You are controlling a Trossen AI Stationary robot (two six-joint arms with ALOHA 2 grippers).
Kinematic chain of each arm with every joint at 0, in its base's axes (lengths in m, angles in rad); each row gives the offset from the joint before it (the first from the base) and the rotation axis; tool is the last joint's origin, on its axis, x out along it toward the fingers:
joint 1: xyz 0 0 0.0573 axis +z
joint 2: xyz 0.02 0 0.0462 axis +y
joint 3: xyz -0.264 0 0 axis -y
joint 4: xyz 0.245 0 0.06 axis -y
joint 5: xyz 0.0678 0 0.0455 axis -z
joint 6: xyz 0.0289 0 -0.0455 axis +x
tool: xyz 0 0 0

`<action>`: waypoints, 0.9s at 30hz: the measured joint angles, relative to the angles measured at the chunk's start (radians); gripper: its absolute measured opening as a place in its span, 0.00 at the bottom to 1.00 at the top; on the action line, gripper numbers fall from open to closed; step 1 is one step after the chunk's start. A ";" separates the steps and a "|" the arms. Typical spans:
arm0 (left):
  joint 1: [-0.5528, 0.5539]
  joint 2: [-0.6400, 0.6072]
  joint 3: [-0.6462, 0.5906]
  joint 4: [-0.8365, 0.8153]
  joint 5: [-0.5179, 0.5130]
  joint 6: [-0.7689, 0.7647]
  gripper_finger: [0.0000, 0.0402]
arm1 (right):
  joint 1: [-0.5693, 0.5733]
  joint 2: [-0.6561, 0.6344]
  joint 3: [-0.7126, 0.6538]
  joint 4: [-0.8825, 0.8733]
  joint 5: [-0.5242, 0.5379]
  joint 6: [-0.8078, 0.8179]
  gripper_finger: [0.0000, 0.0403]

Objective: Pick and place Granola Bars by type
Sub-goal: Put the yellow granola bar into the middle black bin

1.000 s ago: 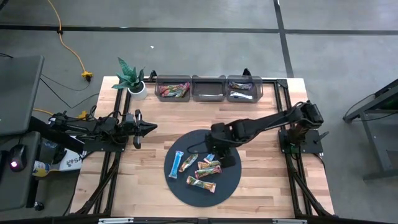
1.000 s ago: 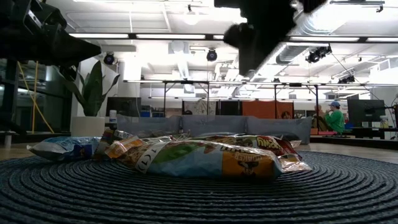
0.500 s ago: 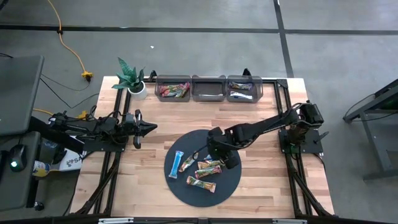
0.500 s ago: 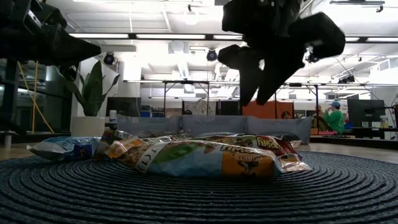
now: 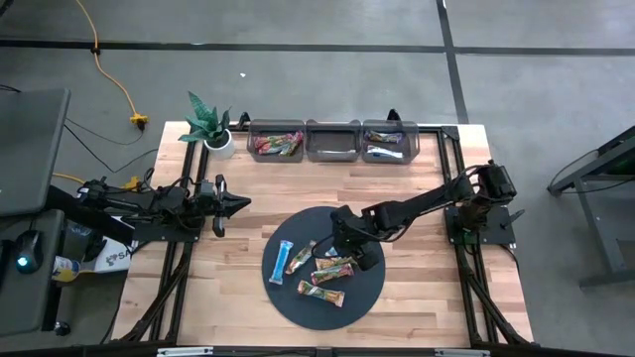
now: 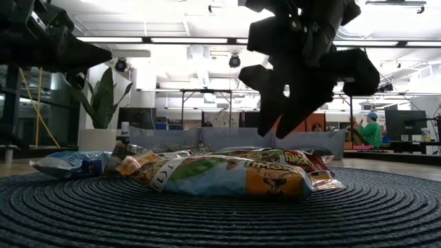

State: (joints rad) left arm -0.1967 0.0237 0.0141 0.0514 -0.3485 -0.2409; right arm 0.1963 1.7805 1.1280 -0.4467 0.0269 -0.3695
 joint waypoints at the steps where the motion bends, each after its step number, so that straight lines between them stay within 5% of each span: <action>1: 0.000 0.000 0.000 0.000 0.000 0.000 0.00 | 0.000 0.000 -0.008 0.003 0.001 0.000 0.34; 27: 0.000 0.000 0.000 0.000 0.000 0.000 0.00 | -0.026 0.000 -0.089 0.128 0.123 0.051 0.35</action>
State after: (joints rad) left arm -0.1967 0.0236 0.0139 0.0514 -0.3485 -0.2409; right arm 0.1707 1.7805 1.0393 -0.3191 0.1497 -0.3180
